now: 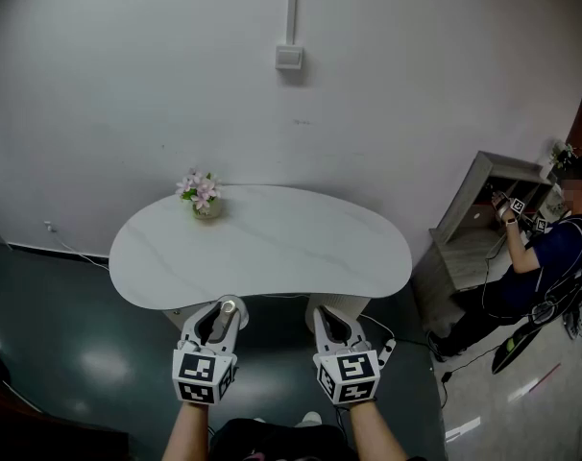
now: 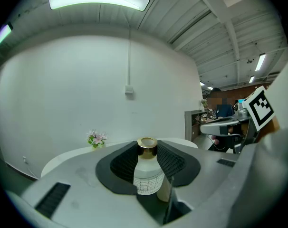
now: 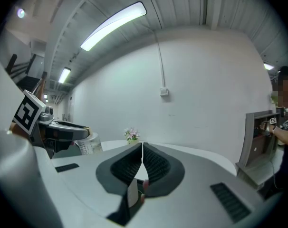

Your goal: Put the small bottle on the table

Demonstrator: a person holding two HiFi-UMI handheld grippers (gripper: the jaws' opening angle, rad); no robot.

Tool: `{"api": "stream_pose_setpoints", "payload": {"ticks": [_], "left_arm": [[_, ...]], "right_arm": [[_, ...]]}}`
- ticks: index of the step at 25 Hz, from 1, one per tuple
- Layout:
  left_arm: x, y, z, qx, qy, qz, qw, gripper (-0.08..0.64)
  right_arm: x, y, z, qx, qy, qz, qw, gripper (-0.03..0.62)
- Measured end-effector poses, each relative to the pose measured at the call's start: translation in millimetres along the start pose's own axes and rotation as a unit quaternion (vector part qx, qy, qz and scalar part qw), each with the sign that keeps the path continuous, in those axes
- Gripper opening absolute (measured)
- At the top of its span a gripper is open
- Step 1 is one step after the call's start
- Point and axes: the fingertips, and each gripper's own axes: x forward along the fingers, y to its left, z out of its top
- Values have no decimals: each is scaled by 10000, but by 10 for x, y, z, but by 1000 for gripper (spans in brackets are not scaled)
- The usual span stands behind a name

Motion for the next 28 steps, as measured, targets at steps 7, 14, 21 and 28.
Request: {"api": "stream_pose_setpoints", "payload": {"ticks": [7, 14, 21, 28], "left_arm": [[-73, 96, -57, -14, 34, -107, 9999, 127], [-70, 149, -166, -74, 67, -153, 9998, 127], [121, 190, -137, -86, 62, -153, 9998, 127], [349, 289, -109, -115, 123, -80, 9998, 127]], "right_arm": [[-3, 159, -62, 20, 57, -67, 10000, 67], [18, 197, -107, -18, 117, -98, 9999, 67], [188, 82, -50, -101, 97, -67, 9999, 67], [469, -54, -45, -67, 189, 5, 9998, 67]]}}
